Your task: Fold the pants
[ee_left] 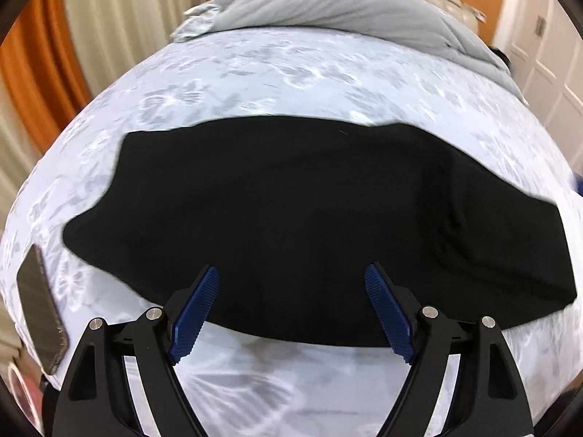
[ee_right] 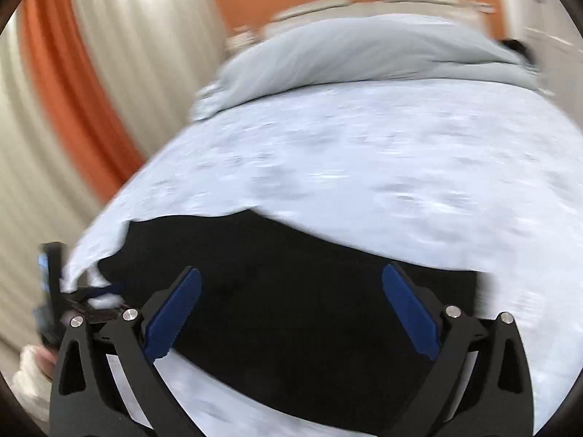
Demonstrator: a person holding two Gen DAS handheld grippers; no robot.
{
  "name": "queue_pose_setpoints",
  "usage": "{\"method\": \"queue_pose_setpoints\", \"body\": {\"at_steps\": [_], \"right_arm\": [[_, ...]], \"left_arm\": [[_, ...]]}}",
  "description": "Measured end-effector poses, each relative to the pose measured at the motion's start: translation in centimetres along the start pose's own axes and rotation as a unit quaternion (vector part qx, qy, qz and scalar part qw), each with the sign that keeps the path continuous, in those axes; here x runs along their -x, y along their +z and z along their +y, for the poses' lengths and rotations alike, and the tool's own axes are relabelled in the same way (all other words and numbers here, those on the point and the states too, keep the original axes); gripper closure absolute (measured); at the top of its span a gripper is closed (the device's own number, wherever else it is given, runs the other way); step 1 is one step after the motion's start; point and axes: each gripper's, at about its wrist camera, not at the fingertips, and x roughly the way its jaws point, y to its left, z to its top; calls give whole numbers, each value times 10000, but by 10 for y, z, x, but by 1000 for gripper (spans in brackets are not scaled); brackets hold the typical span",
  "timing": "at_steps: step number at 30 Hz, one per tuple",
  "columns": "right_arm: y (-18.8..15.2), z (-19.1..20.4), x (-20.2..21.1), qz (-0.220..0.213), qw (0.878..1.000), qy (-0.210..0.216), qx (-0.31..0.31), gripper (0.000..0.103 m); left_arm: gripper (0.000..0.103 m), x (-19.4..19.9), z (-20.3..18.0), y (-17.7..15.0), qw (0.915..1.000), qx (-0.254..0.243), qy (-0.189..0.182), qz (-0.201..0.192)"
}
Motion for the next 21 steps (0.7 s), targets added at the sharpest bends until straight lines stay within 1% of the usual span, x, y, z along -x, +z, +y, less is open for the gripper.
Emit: {"method": "queue_pose_setpoints", "body": {"at_steps": [2, 3, 4, 5, 6, 8, 9, 10, 11, 12, 13, 14, 15, 16, 17, 19, 20, 21], "right_arm": [[-15, -54, 2, 278, 9961, -270, -793, 5], [-21, -74, -1, 414, 9924, -301, -1119, 5], [-27, -86, -3, 509, 9898, -274, -1306, 5], [-36, -98, -7, 651, 9866, -190, -1486, 5], [-44, -105, -13, 788, 9839, -102, -1603, 5], [-58, -110, -22, 1017, 9801, 141, -1699, 5], [-66, -107, -33, 1170, 9780, 283, -1702, 10], [-71, -101, -38, 1181, 9785, 275, -1667, 10], [-73, -95, -40, 1093, 9818, 225, -1536, 14], [-73, -83, -43, 1032, 9858, 276, -1296, 47], [-71, -73, -45, 1020, 9881, 245, -1127, 54], [-68, -69, -45, 980, 9892, 204, -1073, 72], [-62, -62, -38, 878, 9901, 270, -1060, 75], [-56, -61, -30, 752, 9919, 252, -988, 77], [-50, -59, -21, 615, 9935, 272, -920, 80], [-36, -59, 10, 280, 9967, 181, -743, 82], [-34, -66, 21, 233, 9969, 160, -736, 82], [-37, -75, 27, 238, 9963, 145, -819, 83]], "left_arm": [[20, 4, 24, 5, 9989, 463, -71, -48], [19, 4, 49, 9, 9952, 956, -178, -56], [19, 3, 66, 11, 9908, 1330, -253, -70], [19, 1, 89, 12, 9831, 1806, -282, -72], [19, -2, 104, 12, 9763, 2144, -282, -61], [19, -11, 138, 6, 9560, 2927, -172, -33], [19, -17, 148, 3, 9469, 3202, -284, 37], [19, -23, 153, 0, 9398, 3389, -419, 129], [16, -28, 154, 0, 9359, 3490, -444, 177], [15, -31, 152, -1, 9343, 3542, -379, 173], [15, -35, 150, -2, 9325, 3595, -291, 193], [15, -35, 149, -3, 9311, 3635, -243, 183], [15, -32, 147, -3, 9293, 3689, -177, 91], [15, -29, 144, -4, 9275, 3733, -190, 29], [15, -24, 142, -3, 9267, 3747, -288, -29], [15, -13, 135, 0, 9296, 3664, -372, -154], [15, -8, 131, 1, 9321, 3594, -390, -208], [15, -3, 126, 2, 9365, 3473, -405, -258]]}}
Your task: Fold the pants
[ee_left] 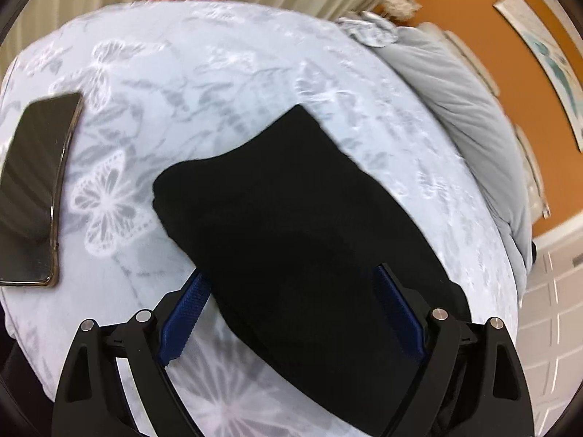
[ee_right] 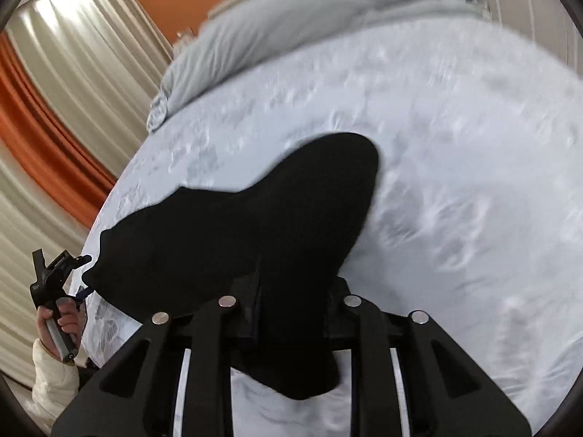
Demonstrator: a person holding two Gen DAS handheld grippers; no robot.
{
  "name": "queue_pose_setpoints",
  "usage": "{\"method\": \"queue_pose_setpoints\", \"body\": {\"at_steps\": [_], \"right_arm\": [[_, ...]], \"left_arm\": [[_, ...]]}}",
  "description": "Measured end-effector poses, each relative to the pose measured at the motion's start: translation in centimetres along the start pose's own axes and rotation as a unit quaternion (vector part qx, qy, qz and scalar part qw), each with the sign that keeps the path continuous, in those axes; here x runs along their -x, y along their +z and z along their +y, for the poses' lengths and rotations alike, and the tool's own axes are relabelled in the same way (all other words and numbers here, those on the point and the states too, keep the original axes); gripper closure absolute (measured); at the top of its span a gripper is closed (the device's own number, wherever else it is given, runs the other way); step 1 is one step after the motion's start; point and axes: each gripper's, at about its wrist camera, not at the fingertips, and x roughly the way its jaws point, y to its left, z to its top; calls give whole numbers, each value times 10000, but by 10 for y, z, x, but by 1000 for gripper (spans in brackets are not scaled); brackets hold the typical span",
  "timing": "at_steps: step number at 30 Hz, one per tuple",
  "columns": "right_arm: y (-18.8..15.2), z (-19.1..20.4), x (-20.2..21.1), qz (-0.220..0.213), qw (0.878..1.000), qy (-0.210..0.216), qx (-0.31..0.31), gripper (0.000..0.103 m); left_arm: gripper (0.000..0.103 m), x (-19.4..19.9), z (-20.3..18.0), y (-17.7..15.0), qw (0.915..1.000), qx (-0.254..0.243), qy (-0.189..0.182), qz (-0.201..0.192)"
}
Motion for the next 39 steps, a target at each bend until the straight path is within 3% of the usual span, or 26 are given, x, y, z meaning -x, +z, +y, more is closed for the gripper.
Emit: {"method": "queue_pose_setpoints", "body": {"at_steps": [2, 4, 6, 8, 11, 12, 14, 15, 17, 20, 22, 27, 30, 32, 35, 37, 39], "right_arm": [[-2, -18, 4, 74, 9997, -183, -151, 82], [-11, -45, -11, 356, 9963, -721, -307, 78], [-18, -62, -40, 939, 9873, -1173, -506, 58], [-16, -53, -26, 557, 9885, -1330, -464, 56], [-7, 4, 6, -340, 9790, -1846, 789, 53], [-6, 32, 14, -650, 9744, -1729, 1279, 38], [-12, 75, 13, -806, 9724, -1236, 1809, 21], [-20, 98, 0, -627, 9717, -897, 2092, 21], [-36, 129, -32, -162, 9653, -644, 2526, 22], [-65, 165, -92, 511, 9461, -674, 3125, 29], [-78, 175, -109, 641, 9412, -796, 3221, 35], [-65, 176, -126, 590, 9571, -703, 2749, 47], [-50, 172, -126, 629, 9702, -439, 2300, 47], [-45, 171, -128, 602, 9726, -450, 2199, 47], [-54, 181, -136, 540, 9634, -770, 2510, 45], [-62, 189, -142, 480, 9539, -935, 2810, 37], [-68, 195, -147, 363, 9434, -1170, 3083, 41]], "left_arm": [[15, 4, -12, -6, 9995, -318, -39, 24], [15, -2, -22, -11, 9982, -565, -147, 137], [15, -11, -32, -21, 9958, -841, -145, 342], [15, -17, -36, -30, 9941, -992, -14, 444], [15, -16, -35, -30, 9938, -1053, 6, 370], [15, -12, -35, -30, 9940, -1048, -30, 299], [15, -10, -39, -29, 9928, -1184, 20, 175], [15, -9, -45, -32, 9902, -1384, 133, 89], [15, -7, -54, -40, 9854, -1680, 283, -4], [15, -8, -71, -52, 9746, -2179, 482, -175], [15, -7, -80, -58, 9668, -2468, 597, -273], [15, -7, -80, -58, 9640, -2582, 594, -228], [15, -7, -76, -57, 9649, -2557, 567, -179], [15, -7, -73, -56, 9648, -2565, 569, -138], [15, -7, -69, -57, 9642, -2583, 593, -107], [15, -7, -67, -57, 9638, -2596, 604, -96], [15, -6, -64, -55, 9644, -2575, 596, -84]]}}
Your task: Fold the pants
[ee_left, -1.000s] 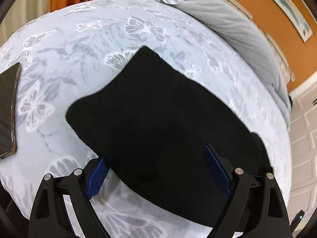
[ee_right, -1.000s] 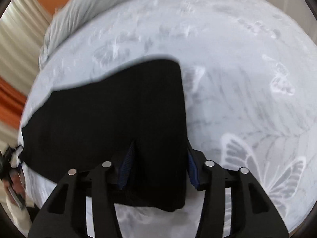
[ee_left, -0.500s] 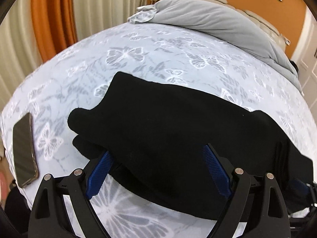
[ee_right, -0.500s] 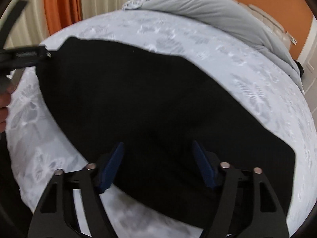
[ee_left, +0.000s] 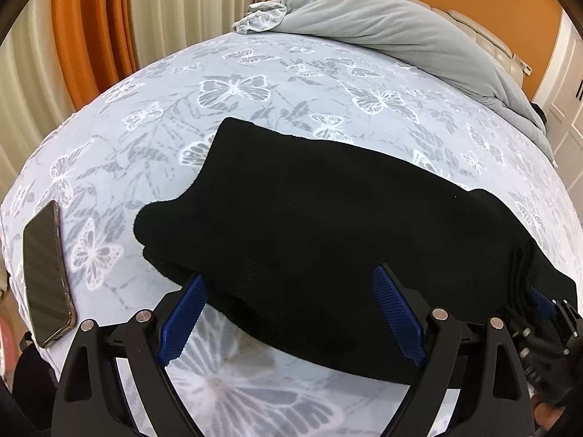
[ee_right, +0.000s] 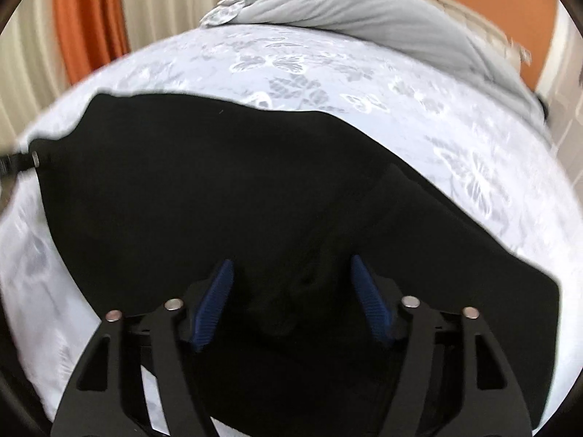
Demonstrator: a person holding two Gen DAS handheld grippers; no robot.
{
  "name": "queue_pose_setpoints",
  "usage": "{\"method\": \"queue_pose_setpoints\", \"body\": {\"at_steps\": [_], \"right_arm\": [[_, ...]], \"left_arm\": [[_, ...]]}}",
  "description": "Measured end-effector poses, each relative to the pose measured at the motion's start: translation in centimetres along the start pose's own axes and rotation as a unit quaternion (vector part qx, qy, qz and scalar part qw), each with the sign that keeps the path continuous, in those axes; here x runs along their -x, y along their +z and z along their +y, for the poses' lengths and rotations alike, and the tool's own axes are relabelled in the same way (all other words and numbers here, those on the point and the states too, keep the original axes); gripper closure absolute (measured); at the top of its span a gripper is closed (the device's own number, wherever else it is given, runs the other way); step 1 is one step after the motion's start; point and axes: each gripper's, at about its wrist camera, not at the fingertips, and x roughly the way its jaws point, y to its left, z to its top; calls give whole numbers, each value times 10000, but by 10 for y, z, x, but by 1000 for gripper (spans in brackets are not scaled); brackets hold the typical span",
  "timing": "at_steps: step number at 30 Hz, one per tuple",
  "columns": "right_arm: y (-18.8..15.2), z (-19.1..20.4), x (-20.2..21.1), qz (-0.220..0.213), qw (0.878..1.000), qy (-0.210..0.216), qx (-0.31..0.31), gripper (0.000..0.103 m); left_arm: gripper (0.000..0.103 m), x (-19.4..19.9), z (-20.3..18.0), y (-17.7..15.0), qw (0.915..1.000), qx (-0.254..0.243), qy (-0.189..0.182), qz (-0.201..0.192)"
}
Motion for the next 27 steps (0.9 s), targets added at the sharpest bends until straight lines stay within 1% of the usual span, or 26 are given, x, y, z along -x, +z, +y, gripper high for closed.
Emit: {"method": "queue_pose_setpoints", "body": {"at_steps": [1, 2, 3, 4, 5, 7, 8, 9, 10, 11, 12, 13, 14, 15, 16, 17, 18, 19, 20, 21, 22, 23, 24, 25, 26, 27], "right_arm": [[1, -3, -1, -22, 10000, -46, -54, 46], [4, -8, 0, -52, 9998, -116, -179, 69], [10, -19, 4, -132, 9990, -73, -429, 87], [15, -28, 10, -220, 9974, 121, -670, 89], [20, -35, 17, -337, 9954, 220, -870, 90], [33, -35, 33, -604, 9930, 384, -935, 90], [38, -31, 36, -662, 9919, 538, -936, 90], [43, -24, 36, -685, 9898, 819, -942, 90], [46, -14, 29, -622, 9884, 1063, -893, 90], [47, -6, 20, -469, 9882, 1216, -804, 87], [45, 6, -1, -87, 9878, 1414, -644, 85], [40, 13, -18, 178, 9861, 1541, -589, 86], [35, 15, -26, 227, 9852, 1574, -638, 86], [33, 11, -20, 60, 9839, 1637, -722, 86], [37, 4, -13, 72, 9822, 1708, -781, 86], [41, -5, -4, 61, 9804, 1765, -871, 86], [44, -23, 12, -136, 9782, 1780, -1063, 81], [45, -38, 26, -316, 9773, 1705, -1217, 70], [42, -53, 39, -496, 9772, 1538, -1380, 30], [37, -75, 54, -754, 9768, 1208, -1602, 6], [32, -91, 67, -972, 9751, 925, -1766, 6], [24, -113, 78, -1072, 9745, 604, -1876, 6], [21, -126, 83, -1060, 9742, 454, -1937, 6], [15, -142, 90, -1044, 9723, 304, -2067, 6], [6, -163, 99, -1075, 9671, 146, -2303, 6], [-2, -175, 106, -1110, 9628, 72, -2463, 6]], "left_arm": [[15, 1, 3, 1, 10000, 50, -23, 5], [15, 2, 6, 1, 9999, 120, -88, 18], [15, 2, 9, 2, 9997, 175, -145, 41], [15, 2, 14, 3, 9994, 267, -214, 84], [15, 1, 19, 3, 9988, 384, -274, 120], [15, 0, 27, 5, 9970, 623, -417, 179], [15, -1, 31, 5, 9960, 727, -476, 216], [15, -2, 33, 6, 9951, 807, -518, 249], [15, -4, 36, 7, 9939, 901, -572, 283], [15, -6, 40, 8, 9916, 1056, -667, 330], [15, -10, 42, 8, 9895, 1185, -734, 382], [15, -13, 45, 8, 9875, 1294, -789, 436], [15, -17, 46, 7, 9858, 1377, -823, 492], [15, -26, 48, 7, 9832, 1481, -861, 627], [15, -34, 49, 7, 9810, 1568, -870, 737], [14, -38, 50, 7, 9798, 1643, -858, 752], [11, -40, 52, 8, 9779, 1779, -863, 678], [11, -41, 52, 9, 9764, 1879, -878, 607], [12, -41, 51, 10, 9752, 1966, -836, 572], [12, -42, 49, 11, 9741, 2028, -851, 531], [18, -43, 48, 12, 9732, 2074, -873, 472], [43, -42, 46, 13, 9727, 2099, -893, 418], [64, -37, 40, 17, 9753, 2028, -829, 270], [93, -30, 32, 21, 9798, 1848, -756, 130], [93, -18, 17, 28, 9843, 1544, -845, -118], [93, -3, 2, 30, 9859, 1312, -989, -312]]}}
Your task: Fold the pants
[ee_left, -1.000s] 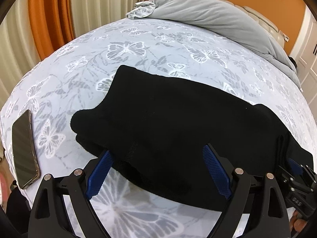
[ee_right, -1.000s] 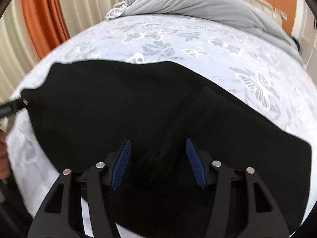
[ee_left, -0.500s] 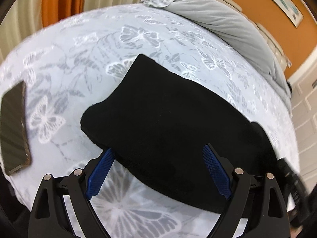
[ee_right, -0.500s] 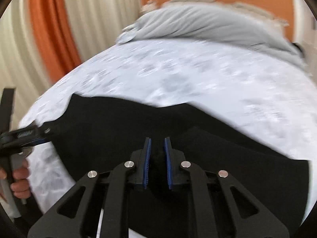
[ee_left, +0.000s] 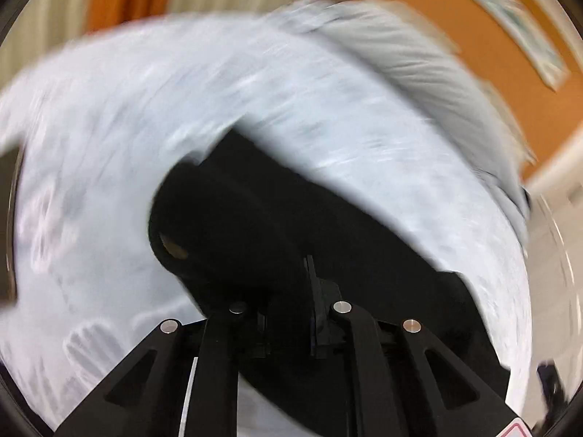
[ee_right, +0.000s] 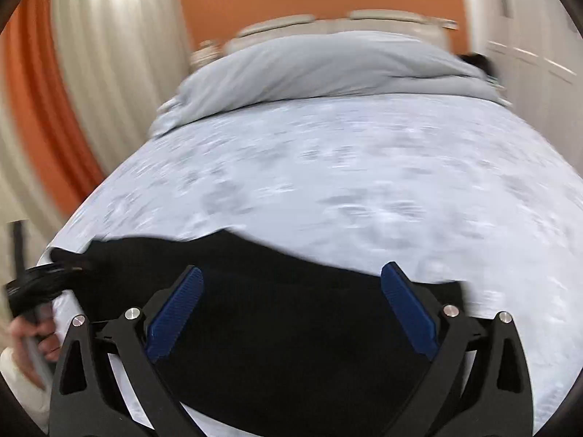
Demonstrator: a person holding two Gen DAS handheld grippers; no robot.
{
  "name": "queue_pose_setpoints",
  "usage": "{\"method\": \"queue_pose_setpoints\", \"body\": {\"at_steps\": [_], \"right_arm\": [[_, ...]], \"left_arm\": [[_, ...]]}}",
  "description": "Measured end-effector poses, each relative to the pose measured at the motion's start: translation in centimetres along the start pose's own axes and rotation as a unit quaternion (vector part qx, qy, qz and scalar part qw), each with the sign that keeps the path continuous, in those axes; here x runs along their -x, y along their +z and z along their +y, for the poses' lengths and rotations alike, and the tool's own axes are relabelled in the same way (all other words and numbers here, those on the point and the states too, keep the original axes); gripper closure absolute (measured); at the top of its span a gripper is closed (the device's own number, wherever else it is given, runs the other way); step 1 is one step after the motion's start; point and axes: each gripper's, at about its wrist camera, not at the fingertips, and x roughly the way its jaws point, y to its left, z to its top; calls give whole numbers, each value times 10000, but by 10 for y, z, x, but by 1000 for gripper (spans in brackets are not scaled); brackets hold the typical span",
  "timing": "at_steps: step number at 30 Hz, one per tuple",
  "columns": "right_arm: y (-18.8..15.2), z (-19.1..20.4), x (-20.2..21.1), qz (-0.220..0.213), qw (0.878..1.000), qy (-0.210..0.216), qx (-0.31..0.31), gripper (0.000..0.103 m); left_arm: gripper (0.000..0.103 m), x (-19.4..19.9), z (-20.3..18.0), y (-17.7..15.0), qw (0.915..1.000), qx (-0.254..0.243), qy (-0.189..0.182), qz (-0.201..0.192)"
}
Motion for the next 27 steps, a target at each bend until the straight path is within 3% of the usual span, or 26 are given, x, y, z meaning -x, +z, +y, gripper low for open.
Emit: {"method": "queue_pose_setpoints", "body": {"at_steps": [1, 3, 5, 6, 7, 8, 11, 12, 14, 16, 18, 20, 21, 23, 27], "right_arm": [[1, -16, 9, -49, 9998, -68, -181, 6], [1, -47, 21, -115, 9986, -160, -500, 6], [-4, -66, 24, -84, 9974, -261, -669, 6], [-6, -74, 22, 7, 9968, -265, -748, 6], [-10, -78, 22, 93, 9965, -214, -799, 6], [-16, -80, 18, 266, 9959, -57, -868, 6], [-27, -75, 4, 714, 9911, 542, -982, 6], [-31, -68, -5, 960, 9877, 808, -934, 6], [-39, -54, -24, 1372, 9812, 1084, -821, 6], [-48, -39, -46, 1768, 9738, 1204, -770, 6], [-58, -27, -61, 2077, 9654, 1338, -832, 6], [-65, -19, -63, 2008, 9660, 1403, -828, 6], [-67, -11, -62, 1860, 9700, 1411, -679, 27], [-65, -3, -65, 1869, 9709, 1415, -492, 83], [-27, -1, -17, 1171, 9791, 1630, -326, 88]], "left_arm": [[94, 14, -23, -4, 9989, -330, -283, -150], [94, 43, -80, -27, 9871, -1176, -1050, -266], [89, 58, -133, -63, 9651, -1911, -1788, -85], [83, 57, -166, -94, 9457, -2380, -2201, 231], [67, 53, -181, -111, 9337, -2603, -2413, 476], [62, 44, -200, -138, 9187, -2913, -2510, 904], [58, 30, -208, -170, 9158, -3209, -2032, 1308], [52, 33, -201, -171, 9167, -3178, -2030, 1324], [23, 49, -174, -153, 9323, -2749, -2147, 953], [18, 65, -148, -127, 9449, -2283, -2268, 605], [17, 75, -128, -105, 9518, -1972, -2320, 368], [17, 81, -105, -82, 9632, -1668, -2108, -1], [17, 81, -98, -75, 9666, -1599, -1999, -105], [17, 79, -86, -64, 9739, -1480, -1698, -275], [17, 70, -76, -52, 9809, -1352, -1379, -242]]}}
